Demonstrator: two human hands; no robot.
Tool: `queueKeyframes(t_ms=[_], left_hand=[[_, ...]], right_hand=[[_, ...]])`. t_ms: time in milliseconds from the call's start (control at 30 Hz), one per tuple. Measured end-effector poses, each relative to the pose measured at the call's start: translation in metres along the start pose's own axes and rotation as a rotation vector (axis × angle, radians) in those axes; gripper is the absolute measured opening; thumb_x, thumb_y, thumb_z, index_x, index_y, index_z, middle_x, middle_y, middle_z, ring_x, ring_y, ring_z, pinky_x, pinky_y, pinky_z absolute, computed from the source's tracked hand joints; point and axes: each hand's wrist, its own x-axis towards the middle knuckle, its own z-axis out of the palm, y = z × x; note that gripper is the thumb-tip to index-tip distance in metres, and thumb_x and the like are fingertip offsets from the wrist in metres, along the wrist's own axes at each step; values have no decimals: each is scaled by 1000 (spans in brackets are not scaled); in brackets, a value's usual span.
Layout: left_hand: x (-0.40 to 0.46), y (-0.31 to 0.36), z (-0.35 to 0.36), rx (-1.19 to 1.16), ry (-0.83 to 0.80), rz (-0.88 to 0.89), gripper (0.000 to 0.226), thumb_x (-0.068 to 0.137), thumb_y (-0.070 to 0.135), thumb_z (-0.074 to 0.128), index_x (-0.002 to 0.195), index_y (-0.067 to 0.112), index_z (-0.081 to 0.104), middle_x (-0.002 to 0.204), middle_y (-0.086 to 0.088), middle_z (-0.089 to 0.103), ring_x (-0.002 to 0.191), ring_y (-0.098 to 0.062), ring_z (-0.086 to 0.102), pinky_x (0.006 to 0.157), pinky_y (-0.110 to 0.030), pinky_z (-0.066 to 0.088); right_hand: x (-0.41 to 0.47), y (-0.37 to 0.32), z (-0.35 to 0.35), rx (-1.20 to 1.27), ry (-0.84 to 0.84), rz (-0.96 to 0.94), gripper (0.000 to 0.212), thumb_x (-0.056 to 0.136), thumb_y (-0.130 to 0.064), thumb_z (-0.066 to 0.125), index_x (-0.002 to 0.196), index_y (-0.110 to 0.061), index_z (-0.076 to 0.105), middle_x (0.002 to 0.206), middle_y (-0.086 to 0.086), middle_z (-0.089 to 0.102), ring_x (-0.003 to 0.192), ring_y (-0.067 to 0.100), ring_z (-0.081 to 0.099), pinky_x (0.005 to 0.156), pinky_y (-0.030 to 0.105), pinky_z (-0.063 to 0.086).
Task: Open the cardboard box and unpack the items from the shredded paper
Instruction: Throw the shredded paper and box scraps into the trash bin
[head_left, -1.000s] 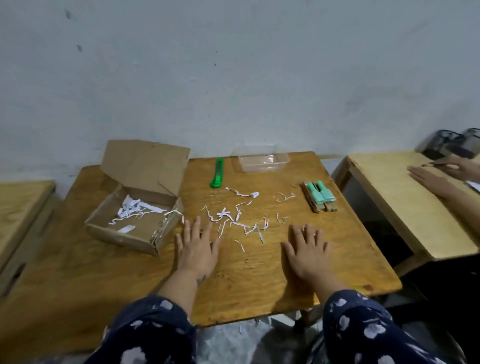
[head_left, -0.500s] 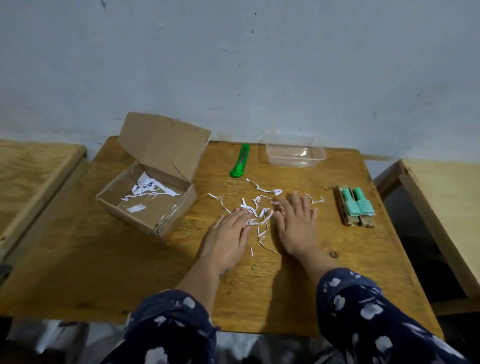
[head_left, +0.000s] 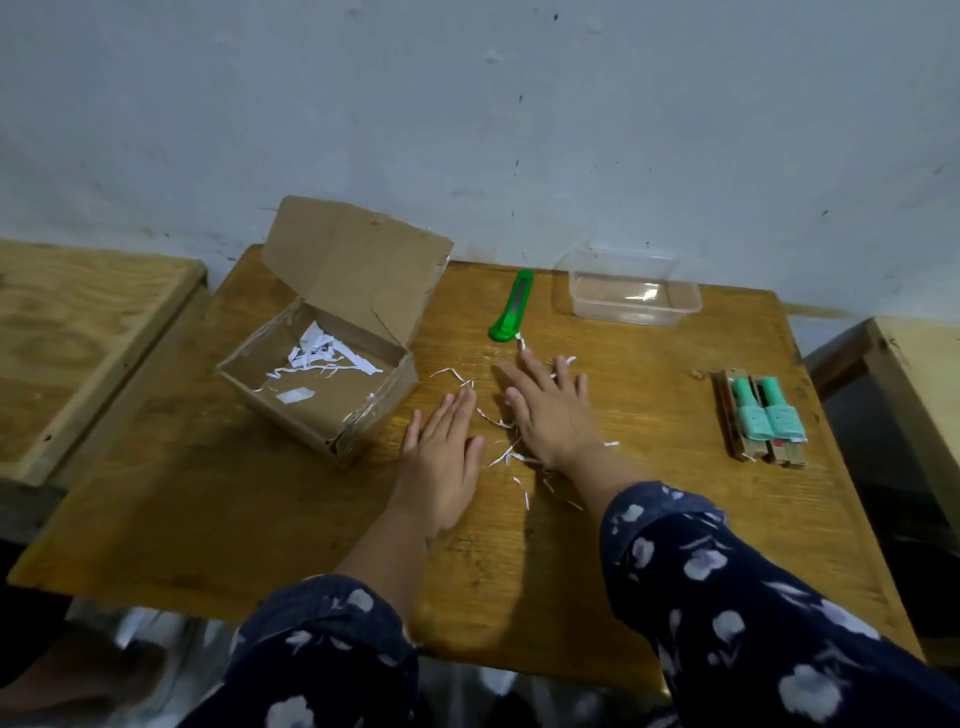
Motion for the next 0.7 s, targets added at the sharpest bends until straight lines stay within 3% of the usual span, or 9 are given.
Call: queueKeyframes(t_ms=[67,167,267,367,500,600,700], left_hand=[[-7,-6,-2,-35,54,0,56,99,28,36,151,12,22,153,-4,35,143,-12,23,120,-41,11],[-18,-14,-6,-7,54,-28,54,100,25,35,150,10,22,154,-6,32,144,-13,22,118,-32,6],[-19,-13,-9,92,-14,-21,57,98,39,16,150,17,24,159,0,21,147,-12,11,118,-31,-3],[-18,-9,-12,158,-126,-39,55,101,41,18,153,22,16,161,5,4,148,-10,-4,119,-39,-7],[-18,0,-14,185,-216,-3,56,101,45,16,153,25,9,161,8,-4,147,-9,-11,118,-52,-7],[-19,0,-14,205,-212,18,58,100,48,14,153,26,9,161,8,-4,147,-8,-12,117,-53,-6],[-19,-1,-15,189,-196,19,59,99,49,12,153,26,11,161,9,-1,147,-7,-10,118,-52,-5]], right_hand=[[-1,-13,5,-14,-44,-74,46,99,-46,22,144,-39,30,159,-5,15,147,33,-1,117,57,0],[-10,-26,18,-37,-2,-120,37,96,-41,39,131,-31,50,148,0,37,144,31,18,116,56,12],[-21,-24,24,27,167,-181,17,87,-18,56,101,-17,65,111,7,60,109,32,55,96,49,42],[-41,-14,18,101,195,-162,16,79,-5,56,86,-13,67,95,7,64,89,32,60,78,42,50],[-74,-4,8,121,261,-92,28,68,-3,46,80,-16,69,87,3,69,85,30,64,83,41,50],[-89,1,2,183,414,41,33,70,5,50,91,-15,66,94,4,69,95,26,61,99,47,41],[-96,9,3,135,463,194,35,86,-17,41,115,-19,61,127,8,57,124,31,48,108,49,32]])
